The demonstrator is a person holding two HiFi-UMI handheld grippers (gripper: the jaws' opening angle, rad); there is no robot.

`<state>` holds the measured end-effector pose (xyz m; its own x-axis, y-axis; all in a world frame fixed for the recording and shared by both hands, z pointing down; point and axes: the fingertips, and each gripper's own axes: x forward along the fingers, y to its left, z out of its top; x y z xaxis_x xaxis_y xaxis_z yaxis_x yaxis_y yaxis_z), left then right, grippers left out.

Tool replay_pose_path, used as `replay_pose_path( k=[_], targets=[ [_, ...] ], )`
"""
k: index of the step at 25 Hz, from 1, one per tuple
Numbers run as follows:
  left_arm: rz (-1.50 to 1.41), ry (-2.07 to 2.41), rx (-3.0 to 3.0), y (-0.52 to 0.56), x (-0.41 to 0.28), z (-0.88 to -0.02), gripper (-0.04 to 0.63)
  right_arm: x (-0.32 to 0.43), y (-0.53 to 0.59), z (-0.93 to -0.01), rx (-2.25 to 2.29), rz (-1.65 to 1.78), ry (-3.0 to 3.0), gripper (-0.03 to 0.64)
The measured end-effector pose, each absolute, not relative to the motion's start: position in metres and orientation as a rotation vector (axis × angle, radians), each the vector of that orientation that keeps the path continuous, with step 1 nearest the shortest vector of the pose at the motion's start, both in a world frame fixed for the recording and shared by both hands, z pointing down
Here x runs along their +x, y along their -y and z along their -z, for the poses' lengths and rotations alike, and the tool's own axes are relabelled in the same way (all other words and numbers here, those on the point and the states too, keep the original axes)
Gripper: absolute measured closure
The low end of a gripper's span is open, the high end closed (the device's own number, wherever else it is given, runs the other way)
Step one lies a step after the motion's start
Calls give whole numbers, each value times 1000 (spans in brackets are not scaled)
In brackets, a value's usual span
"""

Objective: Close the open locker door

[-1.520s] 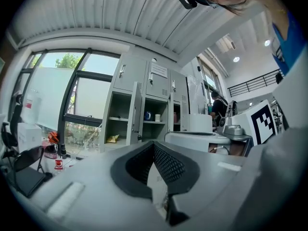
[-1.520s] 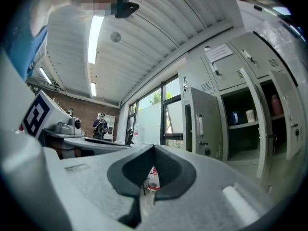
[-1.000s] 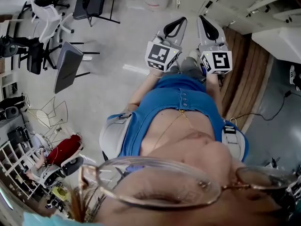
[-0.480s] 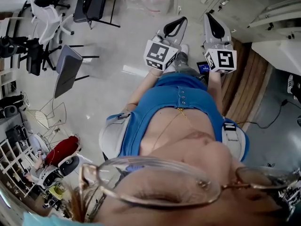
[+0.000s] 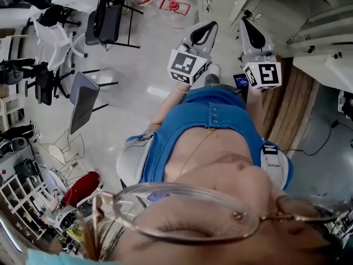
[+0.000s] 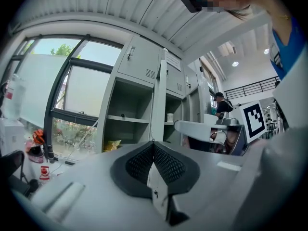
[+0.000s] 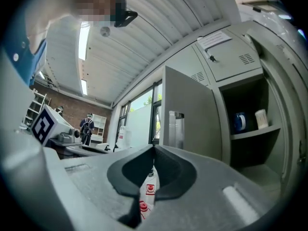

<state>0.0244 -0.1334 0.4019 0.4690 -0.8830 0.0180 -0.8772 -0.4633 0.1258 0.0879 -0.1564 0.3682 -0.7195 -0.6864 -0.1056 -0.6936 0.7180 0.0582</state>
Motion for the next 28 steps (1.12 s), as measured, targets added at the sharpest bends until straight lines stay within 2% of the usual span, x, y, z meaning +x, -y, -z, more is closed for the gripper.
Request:
replay_pose_path(
  k=[2, 3, 4, 8, 13, 20, 28],
  targets=[
    [69, 1575, 2578, 147, 23, -403, 601, 94, 165, -360, -1080, -126, -2843, 600],
    [65, 1586, 2568, 152, 22, -405, 601, 97, 168, -356, -1049, -110, -2844, 531],
    [62, 1597, 2559, 157, 20, -407, 601, 99, 172, -354, -1024, -97, -2844, 503],
    [52, 1628, 2525, 179, 9, -414, 601, 97, 195, -351, -927, -80, -2864, 473],
    [60, 1658, 2499, 198, 3, -409, 601, 81, 210, -346, -774, -145, -2951, 469],
    [67, 1734, 2438, 215, -21, -420, 601, 50, 222, -351, -571, -166, -2961, 503],
    [78, 1821, 2369, 220, -25, -417, 601, 50, 226, -344, -362, -174, -2925, 500]
  ],
)
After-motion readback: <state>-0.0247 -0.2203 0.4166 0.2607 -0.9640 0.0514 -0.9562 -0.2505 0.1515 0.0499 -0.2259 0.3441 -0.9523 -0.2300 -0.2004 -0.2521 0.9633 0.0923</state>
